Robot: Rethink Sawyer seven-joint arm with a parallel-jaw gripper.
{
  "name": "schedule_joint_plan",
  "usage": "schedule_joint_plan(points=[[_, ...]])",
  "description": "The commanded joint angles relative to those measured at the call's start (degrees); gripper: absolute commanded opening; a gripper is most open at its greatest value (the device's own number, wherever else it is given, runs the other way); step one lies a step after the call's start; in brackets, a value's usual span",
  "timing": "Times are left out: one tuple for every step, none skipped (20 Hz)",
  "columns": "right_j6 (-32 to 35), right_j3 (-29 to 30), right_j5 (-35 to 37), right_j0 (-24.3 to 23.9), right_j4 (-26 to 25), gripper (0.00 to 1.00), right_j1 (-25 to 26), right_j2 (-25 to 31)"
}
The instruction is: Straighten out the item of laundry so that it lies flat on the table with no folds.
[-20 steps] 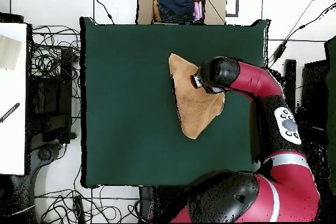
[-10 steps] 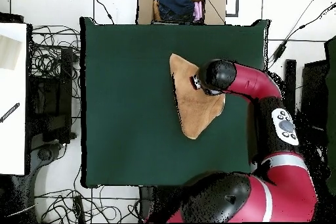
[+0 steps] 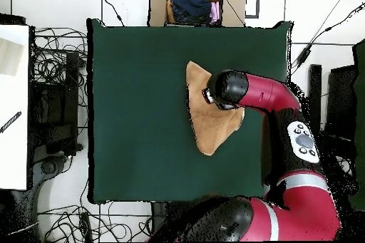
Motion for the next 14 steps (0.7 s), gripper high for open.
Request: schedule_joint_plan(points=[[16.6,6.9,-1.1,1.3,2.2,0.0,-1.3,-2.2],[16.6,7.1,-1.3,1.4,2.3,0.0,-1.3,-2.3],[16.5,7.4,-1.4,1.3,2.5,0.0,-1.3,-2.4],[16.4,7.5,-1.5,1.4,2.7,0.0,-1.3,-2.5],[16.4,7.6,-1.7,1.4,2.8,0.0,-1.2,-2.6],[16.3,7.7,-1.8,1.5,2.9,0.0,-1.2,-2.7],[16.2,7.8,-2.0,1.5,2.9,0.0,-1.2,-2.8],[16.1,7.9,-2.2,1.5,3.1,0.0,-1.1,-3.0],[16.0,8.0,-2.3,1.5,3.2,0.0,-1.0,-3.0],[16.1,8.2,-2.4,1.6,3.2,0.0,-1.1,-3.2],[16.2,8.5,-2.7,1.6,3.2,0.0,-1.3,-3.3],[16.2,8.9,-2.9,1.6,3.3,0.0,-1.4,-3.4],[16.2,9.1,-3.0,1.6,3.3,0.0,-1.4,-3.4],[16.2,9.5,-3.4,1.5,3.3,0.0,-1.5,-3.4]])
